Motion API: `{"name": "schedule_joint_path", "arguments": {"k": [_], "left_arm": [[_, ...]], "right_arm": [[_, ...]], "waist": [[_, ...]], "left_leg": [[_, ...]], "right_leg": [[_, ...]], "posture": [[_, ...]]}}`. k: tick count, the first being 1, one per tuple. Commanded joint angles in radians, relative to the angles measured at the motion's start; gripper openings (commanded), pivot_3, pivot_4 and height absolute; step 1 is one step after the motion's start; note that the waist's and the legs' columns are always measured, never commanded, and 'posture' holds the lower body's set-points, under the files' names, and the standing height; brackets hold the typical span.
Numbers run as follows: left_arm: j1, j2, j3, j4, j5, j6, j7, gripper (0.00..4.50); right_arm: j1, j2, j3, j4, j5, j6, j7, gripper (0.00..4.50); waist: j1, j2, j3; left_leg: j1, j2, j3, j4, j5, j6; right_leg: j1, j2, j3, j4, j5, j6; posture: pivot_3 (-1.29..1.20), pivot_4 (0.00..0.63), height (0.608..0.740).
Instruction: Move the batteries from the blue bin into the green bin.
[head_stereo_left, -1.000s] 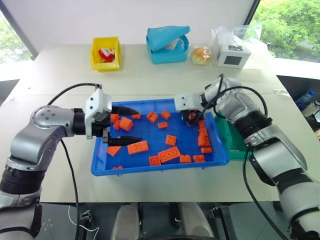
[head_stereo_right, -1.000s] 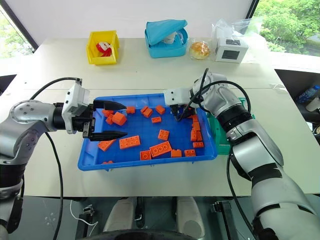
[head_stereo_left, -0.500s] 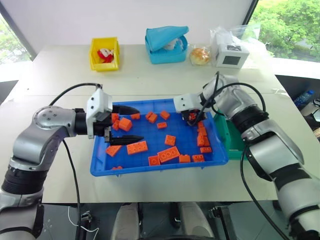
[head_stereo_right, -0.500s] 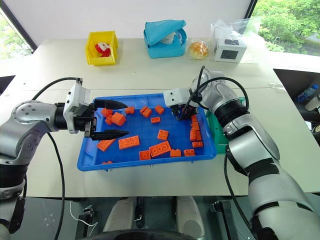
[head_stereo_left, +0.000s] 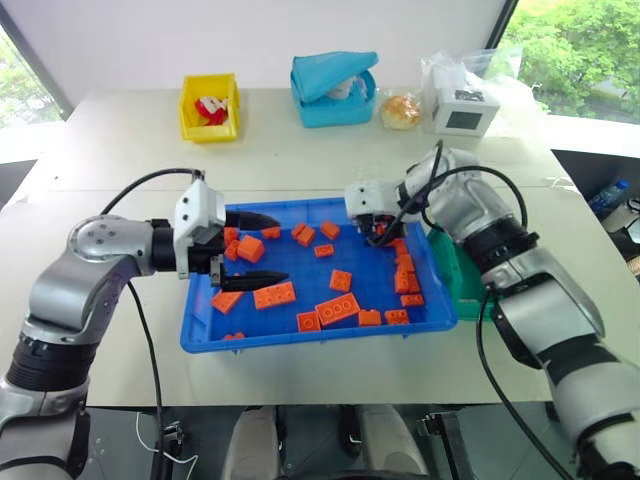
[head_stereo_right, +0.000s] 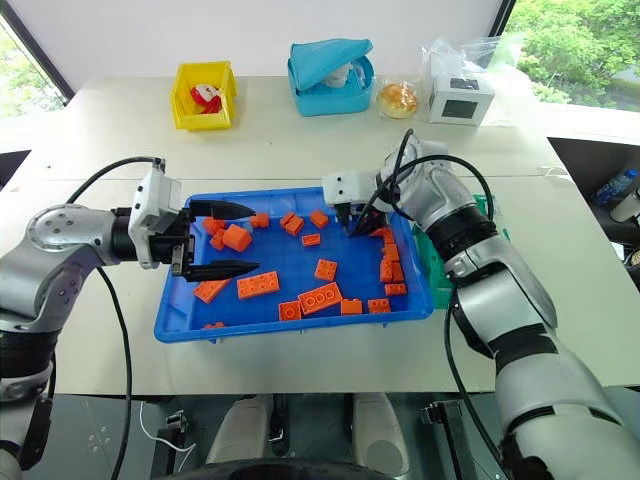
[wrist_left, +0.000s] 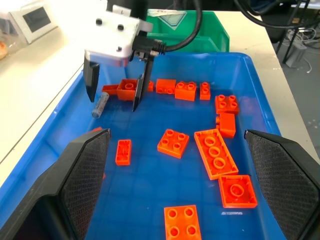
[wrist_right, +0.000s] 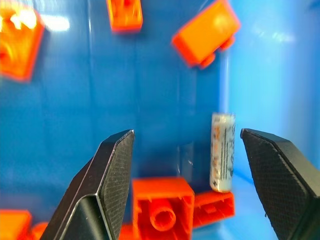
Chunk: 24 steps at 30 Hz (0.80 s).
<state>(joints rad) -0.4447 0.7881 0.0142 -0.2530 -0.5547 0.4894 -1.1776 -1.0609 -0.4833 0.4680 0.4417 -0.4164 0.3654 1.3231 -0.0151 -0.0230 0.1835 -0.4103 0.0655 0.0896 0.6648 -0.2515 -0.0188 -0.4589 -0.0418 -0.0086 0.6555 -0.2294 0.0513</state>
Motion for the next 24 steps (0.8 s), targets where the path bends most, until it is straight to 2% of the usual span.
{"name": "schedule_joint_path", "arguments": {"k": [1,5,9,16,21,24], "left_arm": [[-0.014,-0.009,-0.002,0.003,0.002,-0.018,-0.006,4.50],[-0.048,-0.027,-0.030,0.027,0.010,-0.024,-0.023,4.50],[-0.099,-0.044,-0.049,0.063,0.019,-0.032,-0.038,4.50],[-0.116,-0.057,-0.060,0.089,0.030,-0.044,-0.058,4.50],[-0.118,-0.056,-0.061,0.098,0.035,-0.049,-0.069,4.50],[-0.121,-0.055,-0.061,0.102,0.036,-0.050,-0.070,4.50]], "right_arm": [[0.060,0.004,-0.036,-0.211,0.001,0.211,-0.023,3.49],[0.127,0.009,-0.008,-0.286,-0.019,0.320,-0.081,3.49],[0.143,0.014,-0.009,-0.281,-0.035,0.359,-0.176,3.49],[0.191,-0.024,-0.011,-0.372,-0.016,0.366,-0.224,3.49],[0.209,-0.043,-0.011,-0.418,-0.002,0.387,-0.228,1.12],[0.207,-0.045,-0.008,-0.407,0.002,0.378,-0.241,1.12]], "waist": [[0.001,0.000,0.000],[0.001,0.000,0.000],[0.001,0.000,0.000],[-0.001,0.000,0.000],[-0.001,0.000,0.000],[-0.001,0.000,0.000]], "left_leg": [[0.000,0.000,0.000,0.000,0.000,0.000],[0.000,0.000,0.000,0.001,0.000,0.000],[0.000,-0.001,0.001,0.001,0.000,0.000],[0.000,0.000,0.000,0.000,0.000,0.000],[0.000,0.000,0.000,0.000,0.000,0.000],[0.000,0.000,0.000,0.000,0.000,0.000]], "right_leg": [[0.000,0.000,0.000,0.000,0.000,0.000],[0.000,0.000,0.000,0.000,0.000,0.000],[0.000,0.000,0.000,0.000,0.000,0.000],[0.000,0.000,0.000,0.000,0.000,0.000],[0.000,0.000,0.000,0.000,0.000,0.000],[0.000,0.000,0.000,0.000,0.000,0.000]], "posture": [[0.00,0.150,0.736],[0.00,0.150,0.736],[0.00,0.150,0.736],[0.00,0.150,0.736],[0.00,0.150,0.736],[0.00,0.150,0.736]]}}
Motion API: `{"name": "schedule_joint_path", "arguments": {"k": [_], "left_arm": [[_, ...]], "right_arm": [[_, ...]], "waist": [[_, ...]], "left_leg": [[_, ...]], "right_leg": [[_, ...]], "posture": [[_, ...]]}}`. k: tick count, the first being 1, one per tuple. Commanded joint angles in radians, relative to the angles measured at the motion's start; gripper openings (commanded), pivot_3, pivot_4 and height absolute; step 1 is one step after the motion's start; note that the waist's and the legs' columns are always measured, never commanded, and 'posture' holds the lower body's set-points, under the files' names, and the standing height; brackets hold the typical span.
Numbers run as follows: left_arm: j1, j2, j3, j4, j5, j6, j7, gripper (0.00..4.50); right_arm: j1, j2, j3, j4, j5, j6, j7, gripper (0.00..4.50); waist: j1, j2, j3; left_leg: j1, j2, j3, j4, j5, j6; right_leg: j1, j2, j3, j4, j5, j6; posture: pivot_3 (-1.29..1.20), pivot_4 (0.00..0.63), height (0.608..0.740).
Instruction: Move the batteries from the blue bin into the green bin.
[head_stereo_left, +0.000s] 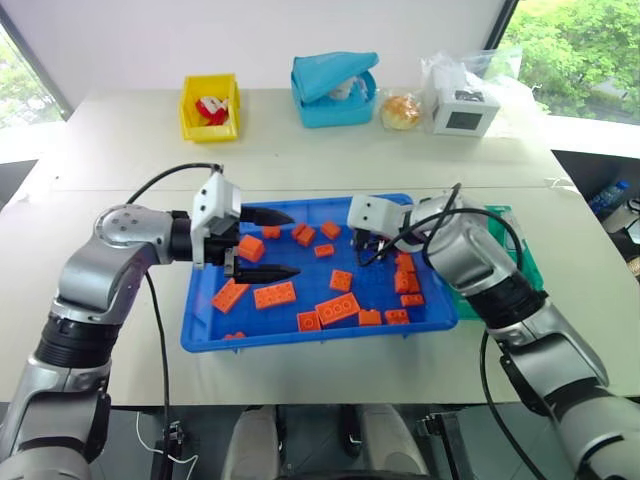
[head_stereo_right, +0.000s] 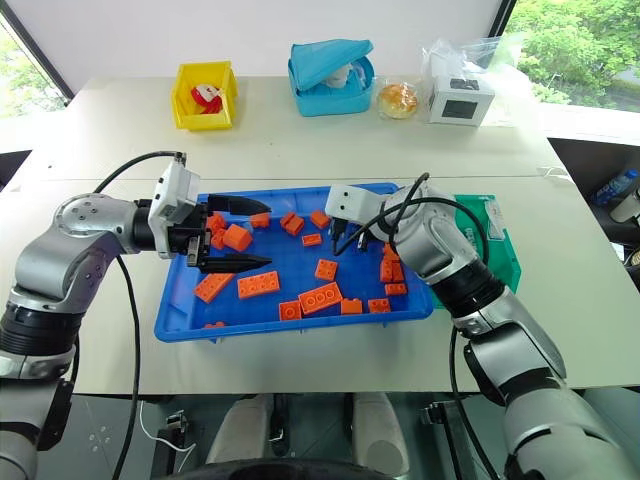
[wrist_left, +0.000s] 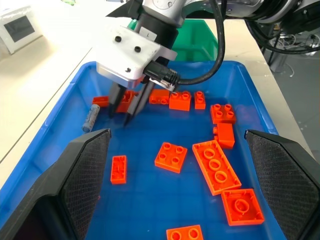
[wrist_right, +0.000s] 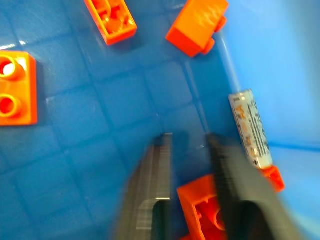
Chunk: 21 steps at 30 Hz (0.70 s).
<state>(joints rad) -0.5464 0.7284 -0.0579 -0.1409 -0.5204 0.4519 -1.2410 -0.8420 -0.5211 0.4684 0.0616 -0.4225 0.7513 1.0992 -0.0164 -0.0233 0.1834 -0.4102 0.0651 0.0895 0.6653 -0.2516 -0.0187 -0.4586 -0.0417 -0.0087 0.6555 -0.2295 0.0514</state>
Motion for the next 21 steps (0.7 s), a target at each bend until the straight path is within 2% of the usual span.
{"name": "schedule_joint_path", "arguments": {"k": [1,8,21], "left_arm": [[-0.020,0.004,0.012,-0.011,0.000,-0.011,-0.006,4.50],[-0.014,0.012,0.022,-0.021,-0.003,-0.005,0.000,4.50],[-0.018,0.022,0.031,-0.021,-0.007,0.010,0.012,4.50]], "right_arm": [[-0.014,-0.010,-0.005,-0.019,0.005,-0.021,-0.028,1.12],[-0.018,-0.033,0.026,0.000,-0.041,-0.149,-0.106,1.12],[-0.025,0.001,0.071,0.152,-0.117,-0.349,-0.235,1.12]], "waist": [[0.000,0.000,0.000],[-0.001,0.000,0.000],[-0.001,0.000,0.000]], "left_leg": [[0.000,0.000,0.000,0.000,0.000,0.000],[0.000,0.000,0.000,0.000,0.000,0.000],[0.000,0.000,0.000,0.000,0.000,0.000]], "right_leg": [[0.000,0.000,0.000,0.000,0.000,0.000],[0.000,0.000,0.000,0.000,0.000,0.000],[0.000,0.000,0.000,0.000,0.000,0.000]], "posture": [[0.00,0.150,0.736],[0.00,0.150,0.736],[0.00,0.150,0.736]]}}
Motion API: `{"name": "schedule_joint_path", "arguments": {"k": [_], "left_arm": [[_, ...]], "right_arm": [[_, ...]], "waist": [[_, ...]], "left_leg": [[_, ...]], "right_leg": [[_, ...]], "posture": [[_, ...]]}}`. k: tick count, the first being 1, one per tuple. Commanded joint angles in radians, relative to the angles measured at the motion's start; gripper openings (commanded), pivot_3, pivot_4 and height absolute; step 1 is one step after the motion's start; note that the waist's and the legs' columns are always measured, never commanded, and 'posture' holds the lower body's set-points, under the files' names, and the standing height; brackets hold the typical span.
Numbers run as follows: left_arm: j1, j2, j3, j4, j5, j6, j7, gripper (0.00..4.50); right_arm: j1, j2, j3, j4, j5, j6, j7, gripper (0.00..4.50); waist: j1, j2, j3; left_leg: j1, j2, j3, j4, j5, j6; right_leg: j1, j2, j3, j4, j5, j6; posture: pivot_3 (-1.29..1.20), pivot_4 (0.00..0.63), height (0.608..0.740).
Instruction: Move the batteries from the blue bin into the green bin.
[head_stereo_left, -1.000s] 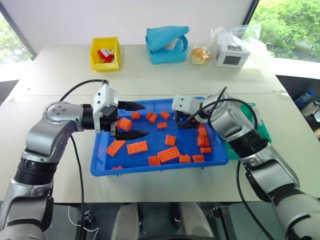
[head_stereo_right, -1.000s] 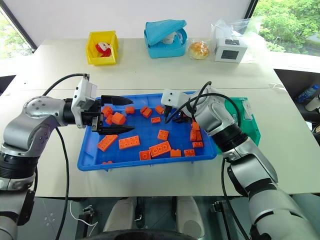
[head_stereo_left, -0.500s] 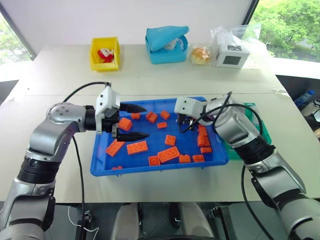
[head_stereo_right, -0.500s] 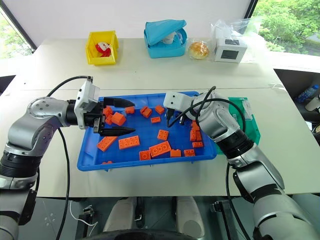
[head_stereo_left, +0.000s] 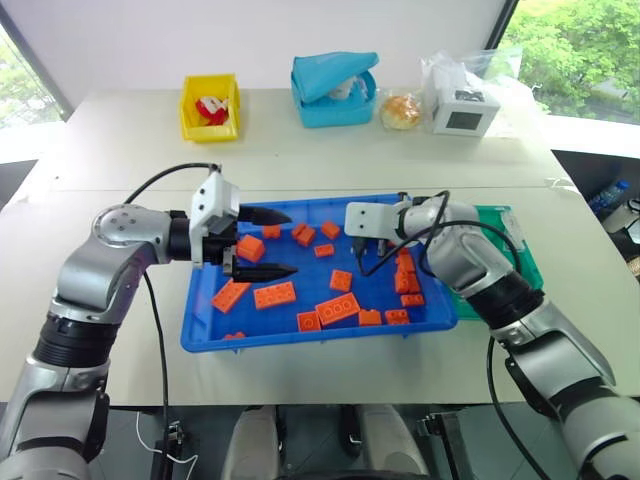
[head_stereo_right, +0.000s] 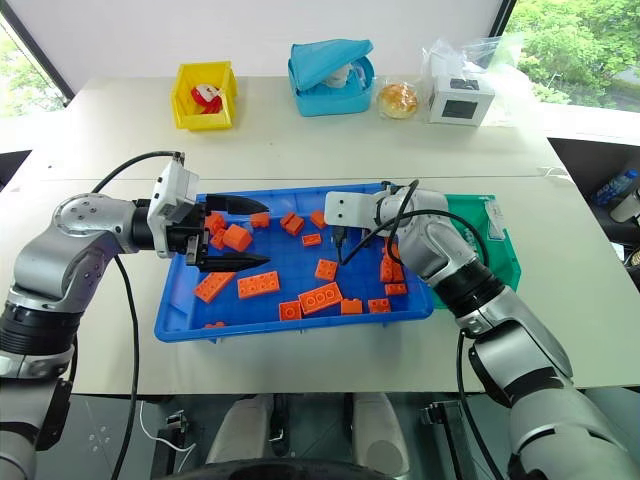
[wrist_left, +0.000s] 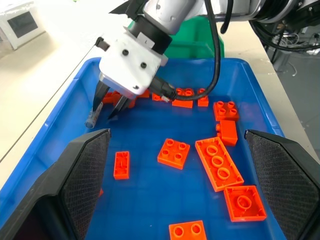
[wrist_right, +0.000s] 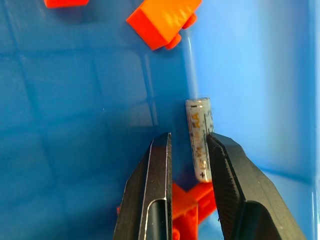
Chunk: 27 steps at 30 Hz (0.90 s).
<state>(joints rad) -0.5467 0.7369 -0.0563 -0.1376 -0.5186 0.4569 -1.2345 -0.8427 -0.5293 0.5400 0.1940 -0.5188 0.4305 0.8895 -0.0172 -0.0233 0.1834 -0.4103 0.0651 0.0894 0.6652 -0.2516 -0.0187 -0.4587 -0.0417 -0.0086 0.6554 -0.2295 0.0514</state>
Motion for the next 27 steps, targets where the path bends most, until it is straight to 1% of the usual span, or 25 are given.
{"name": "schedule_joint_path", "arguments": {"k": [1,5,8,13,18,25,27], "left_arm": [[-0.017,0.014,0.030,-0.025,-0.010,0.006,0.007,4.50],[-0.014,0.019,0.036,-0.038,-0.013,0.017,0.014,4.50],[-0.006,0.025,0.042,-0.048,-0.016,0.021,0.017,4.50],[0.020,0.034,0.048,-0.069,-0.019,0.019,0.023,4.50],[0.037,0.031,0.048,-0.089,-0.018,0.015,0.037,4.50],[0.059,0.027,0.054,-0.113,-0.022,0.015,0.056,4.50],[0.065,0.030,0.058,-0.117,-0.024,0.016,0.058,4.50]], "right_arm": [[-0.026,0.016,0.000,0.034,-0.024,-0.037,-0.032,1.12],[-0.043,0.028,0.002,0.091,-0.047,-0.083,-0.062,1.12],[-0.045,0.031,0.002,0.110,-0.048,-0.094,-0.050,1.12],[-0.054,0.025,0.010,0.144,-0.035,-0.100,0.026,1.12],[-0.097,0.044,0.001,0.222,0.027,-0.062,0.172,1.12],[-0.131,0.055,0.006,0.302,0.024,-0.102,0.189,1.12],[-0.125,0.055,0.007,0.295,0.033,-0.096,0.220,1.12]], "waist": [[-0.001,0.000,0.000],[-0.002,0.000,0.000],[-0.003,0.000,0.000],[-0.003,0.000,0.000],[-0.001,-0.002,-0.001],[-0.001,-0.004,-0.002],[-0.001,-0.004,-0.002]], "left_leg": [[0.000,0.000,0.000,0.000,0.000,0.000],[0.000,0.000,0.000,0.000,0.000,0.000],[0.000,0.000,0.000,0.000,0.000,0.000],[0.001,0.000,0.000,0.000,0.000,0.000],[0.001,0.000,0.000,0.000,0.000,0.000],[0.001,0.000,0.000,0.000,0.000,0.000],[0.002,0.000,0.000,0.000,0.000,0.000]], "right_leg": [[0.000,0.000,0.000,0.000,0.000,0.000],[0.000,0.000,0.000,0.000,0.000,0.000],[0.000,0.000,0.000,0.000,0.000,0.000],[0.001,0.000,0.000,0.000,0.000,0.000],[0.001,0.000,0.000,0.000,0.000,0.000],[0.002,0.000,0.000,0.000,0.000,0.000],[0.003,0.000,0.000,0.000,0.000,0.000]], "posture": [[0.00,0.150,0.736],[0.00,0.150,0.736],[0.00,0.150,0.736],[0.00,0.150,0.736],[0.00,0.150,0.736],[0.00,0.150,0.736],[0.00,0.150,0.736]]}}
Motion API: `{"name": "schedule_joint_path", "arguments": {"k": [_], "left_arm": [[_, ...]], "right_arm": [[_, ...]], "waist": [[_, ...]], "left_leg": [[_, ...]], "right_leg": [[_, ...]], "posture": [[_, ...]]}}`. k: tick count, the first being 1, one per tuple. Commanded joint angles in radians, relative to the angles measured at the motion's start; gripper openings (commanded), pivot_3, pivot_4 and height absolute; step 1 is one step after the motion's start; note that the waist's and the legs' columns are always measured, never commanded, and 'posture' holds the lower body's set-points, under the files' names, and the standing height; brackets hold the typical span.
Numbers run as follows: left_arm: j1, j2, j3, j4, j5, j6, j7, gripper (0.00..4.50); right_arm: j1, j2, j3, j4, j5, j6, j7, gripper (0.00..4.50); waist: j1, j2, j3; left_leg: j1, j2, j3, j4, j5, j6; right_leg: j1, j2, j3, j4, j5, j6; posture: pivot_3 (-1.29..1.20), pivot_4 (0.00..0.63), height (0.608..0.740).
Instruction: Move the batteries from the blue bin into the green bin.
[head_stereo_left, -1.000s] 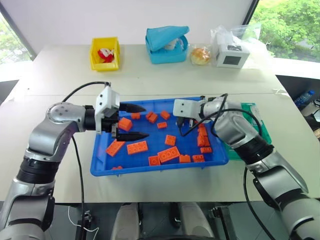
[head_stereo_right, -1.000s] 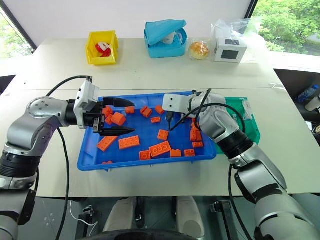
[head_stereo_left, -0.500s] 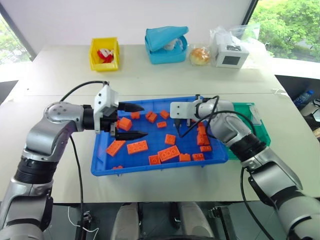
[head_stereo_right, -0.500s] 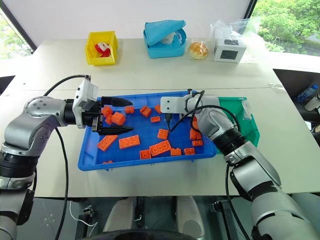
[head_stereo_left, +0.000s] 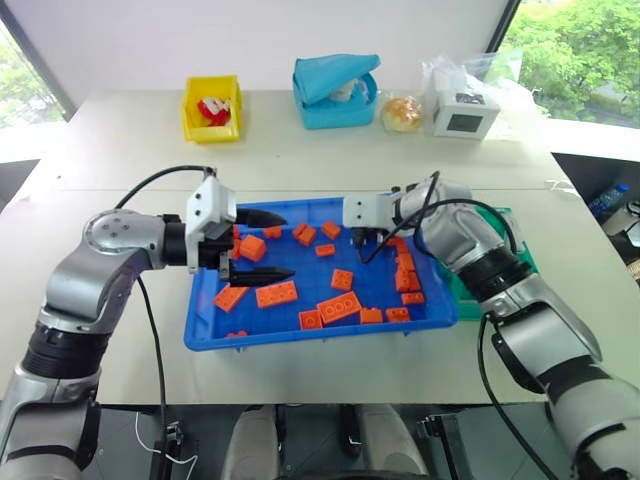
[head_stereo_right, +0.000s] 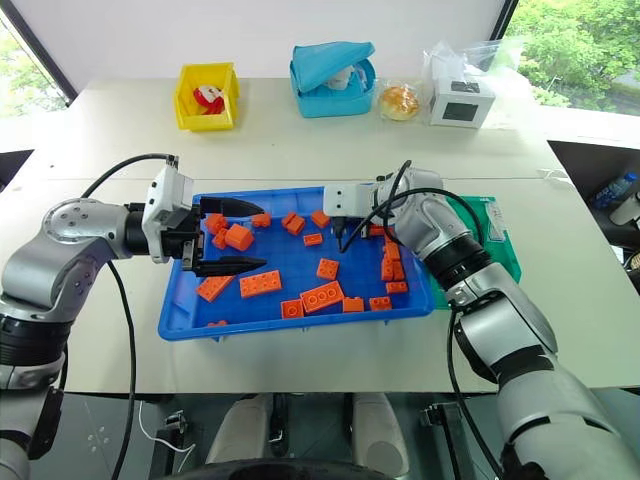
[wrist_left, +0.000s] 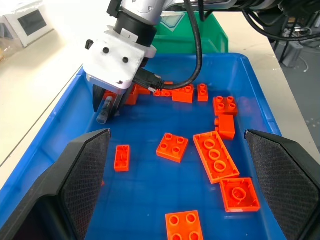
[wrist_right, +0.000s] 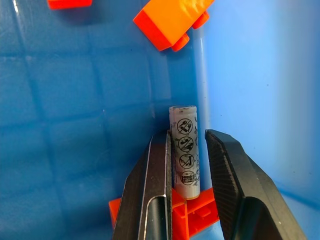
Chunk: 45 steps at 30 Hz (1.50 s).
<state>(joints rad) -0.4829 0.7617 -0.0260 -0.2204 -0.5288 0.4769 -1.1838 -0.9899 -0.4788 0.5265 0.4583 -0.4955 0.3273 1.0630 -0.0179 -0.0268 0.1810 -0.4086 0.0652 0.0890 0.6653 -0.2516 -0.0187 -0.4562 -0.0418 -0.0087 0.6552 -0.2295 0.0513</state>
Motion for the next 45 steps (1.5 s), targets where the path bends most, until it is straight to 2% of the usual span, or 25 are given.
{"name": "schedule_joint_path", "arguments": {"k": [1,7,15,19,24,28,32,35,40,45], "left_arm": [[0.003,0.007,0.029,-0.035,-0.015,-0.004,0.008,4.50],[-0.012,0.014,0.029,-0.015,-0.012,-0.007,0.003,4.50],[-0.035,0.011,0.020,0.005,-0.005,-0.011,-0.008,4.50],[-0.037,0.012,0.020,0.016,-0.001,-0.015,-0.014,4.50],[-0.034,0.013,0.020,0.016,0.001,-0.017,-0.016,4.50],[-0.029,0.016,0.023,0.009,-0.003,-0.014,-0.018,4.50],[-0.015,0.031,0.027,-0.006,-0.011,-0.005,-0.030,4.50],[-0.008,0.042,0.029,-0.007,-0.021,-0.002,-0.045,4.50],[-0.021,0.044,0.026,0.008,-0.034,0.004,-0.073,4.50],[-0.054,0.028,0.012,0.025,-0.041,0.014,-0.085,4.50]], "right_arm": [[0.024,0.004,0.020,0.024,0.013,0.013,0.063,1.12],[0.027,-0.016,0.035,-0.039,0.059,0.067,0.260,1.12],[-0.011,-0.011,0.043,0.070,0.051,0.031,0.294,1.12],[-0.004,-0.022,0.030,0.049,0.069,0.035,0.330,0.02],[0.010,-0.044,-0.011,-0.024,0.107,0.045,0.343,0.03],[-0.017,-0.056,-0.120,-0.124,0.196,0.137,0.341,0.03],[-0.046,-0.153,-0.244,-0.293,0.311,0.363,0.405,0.03],[-0.050,-0.285,-0.314,-0.386,0.393,0.501,0.457,0.03],[0.011,-0.513,-0.395,-0.391,0.437,0.534,0.443,0.03],[0.183,-0.605,-0.447,-0.411,0.480,0.539,0.374,0.03]], "waist": [[0.000,0.000,0.000],[0.001,-0.001,-0.001],[0.002,-0.002,-0.002],[0.003,-0.003,-0.002],[0.003,-0.003,-0.002],[0.003,-0.003,-0.002],[0.004,-0.001,0.000],[0.009,-0.001,0.000],[0.007,-0.001,0.000],[0.002,-0.001,0.000]], "left_leg": [[0.000,0.000,0.000,0.000,0.000,0.000],[0.000,0.000,0.000,0.000,0.000,0.000],[0.001,0.000,0.000,0.000,0.000,0.000],[0.001,0.000,0.000,0.000,0.000,0.000],[0.001,0.000,-0.001,0.000,0.000,0.000],[0.001,0.000,-0.001,0.000,0.000,0.000],[-0.002,0.000,-0.001,0.000,0.000,0.000],[-0.003,0.000,-0.001,-0.001,0.000,0.000],[-0.003,0.000,0.000,-0.001,0.000,0.000],[-0.003,0.000,0.000,-0.001,0.000,0.000]], "right_leg": [[0.000,0.000,0.000,0.000,0.000,0.000],[0.001,0.000,0.000,0.000,0.000,0.000],[0.002,0.000,-0.001,0.000,0.000,0.000],[0.002,0.000,-0.001,0.000,0.000,0.000],[0.003,0.000,-0.001,0.000,0.000,0.000],[0.002,0.000,-0.001,-0.001,0.000,0.000],[-0.002,0.000,-0.001,0.000,0.000,0.000],[-0.003,-0.001,-0.002,0.000,0.000,0.000],[-0.002,-0.001,-0.002,-0.004,0.000,-0.001],[-0.002,-0.001,-0.001,-0.004,-0.002,-0.003]], "posture": [[0.00,0.150,0.736],[0.00,0.150,0.736],[0.00,0.150,0.736],[0.00,0.150,0.736],[0.00,0.150,0.736],[0.00,0.150,0.736],[0.00,0.150,0.736],[0.00,0.150,0.736],[0.00,0.150,0.736],[0.00,0.150,0.736]]}}
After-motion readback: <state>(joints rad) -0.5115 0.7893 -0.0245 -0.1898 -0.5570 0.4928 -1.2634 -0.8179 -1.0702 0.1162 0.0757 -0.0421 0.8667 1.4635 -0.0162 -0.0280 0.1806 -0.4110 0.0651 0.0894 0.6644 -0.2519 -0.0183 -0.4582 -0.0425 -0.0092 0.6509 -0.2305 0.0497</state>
